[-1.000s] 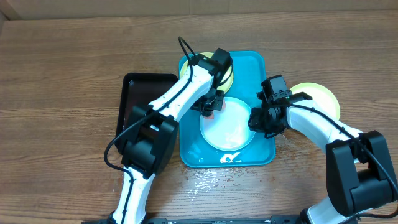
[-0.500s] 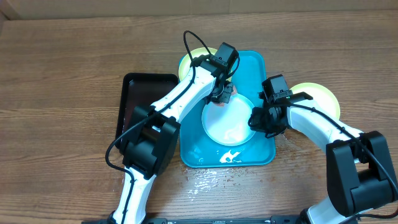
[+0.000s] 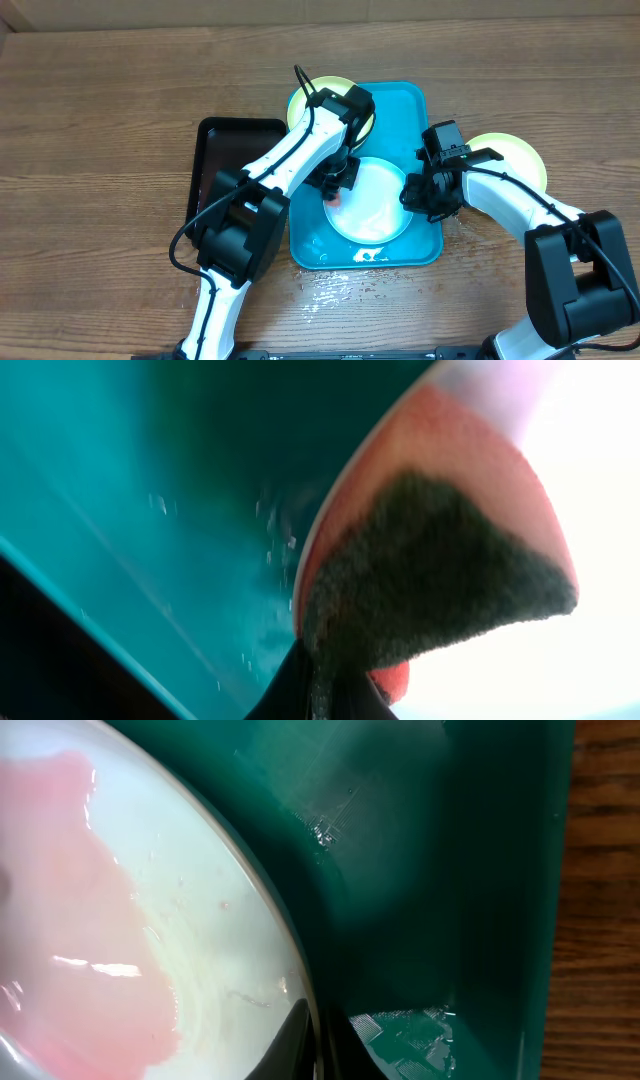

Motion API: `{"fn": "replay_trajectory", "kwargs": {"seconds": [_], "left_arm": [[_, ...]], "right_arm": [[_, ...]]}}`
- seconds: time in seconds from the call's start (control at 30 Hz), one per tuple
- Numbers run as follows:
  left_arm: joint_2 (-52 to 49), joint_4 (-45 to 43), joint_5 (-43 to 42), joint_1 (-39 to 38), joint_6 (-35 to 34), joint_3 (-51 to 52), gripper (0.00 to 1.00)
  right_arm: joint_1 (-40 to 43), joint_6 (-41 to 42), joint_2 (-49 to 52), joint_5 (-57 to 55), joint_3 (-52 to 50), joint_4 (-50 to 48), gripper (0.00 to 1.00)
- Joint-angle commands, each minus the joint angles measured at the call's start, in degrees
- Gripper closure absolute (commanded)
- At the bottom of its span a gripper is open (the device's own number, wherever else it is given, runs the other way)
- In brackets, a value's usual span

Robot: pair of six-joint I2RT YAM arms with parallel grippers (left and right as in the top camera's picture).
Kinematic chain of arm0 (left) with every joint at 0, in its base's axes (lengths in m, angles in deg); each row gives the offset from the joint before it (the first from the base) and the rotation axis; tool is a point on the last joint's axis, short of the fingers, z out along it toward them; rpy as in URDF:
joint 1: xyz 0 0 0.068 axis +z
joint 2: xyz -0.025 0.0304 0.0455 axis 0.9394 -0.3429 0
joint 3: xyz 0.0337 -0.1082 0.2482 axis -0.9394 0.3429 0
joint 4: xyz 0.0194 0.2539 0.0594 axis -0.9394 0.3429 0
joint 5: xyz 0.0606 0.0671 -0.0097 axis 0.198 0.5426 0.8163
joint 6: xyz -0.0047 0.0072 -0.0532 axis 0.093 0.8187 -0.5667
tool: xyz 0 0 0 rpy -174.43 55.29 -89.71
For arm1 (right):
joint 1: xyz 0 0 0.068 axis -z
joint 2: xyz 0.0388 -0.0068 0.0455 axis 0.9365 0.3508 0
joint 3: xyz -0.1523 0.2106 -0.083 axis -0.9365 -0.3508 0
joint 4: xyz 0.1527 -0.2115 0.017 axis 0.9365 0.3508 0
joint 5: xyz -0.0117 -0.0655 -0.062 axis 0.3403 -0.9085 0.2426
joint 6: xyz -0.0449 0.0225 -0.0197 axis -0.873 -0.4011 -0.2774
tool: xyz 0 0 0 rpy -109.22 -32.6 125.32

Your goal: Clean dirty plates on tray and stack at the side

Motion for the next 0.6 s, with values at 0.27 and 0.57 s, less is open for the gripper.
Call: {"fn": "replay_trajectory", "kwargs": {"seconds": [0.27,0.57], "left_arm": [[0.9,-6.8,-21.8,-3.7,-6.8,0.3,0.96],[0.7,-7.8,-17.5,-7.2,-16.8,0.6,0.96]], "right_arm": [[0.2,-0.4,0.9,-3.2,-0.7,0.6,0.96],[0.2,-0.4,0.9,-3.2,-0.7,0.6,0.96]]}}
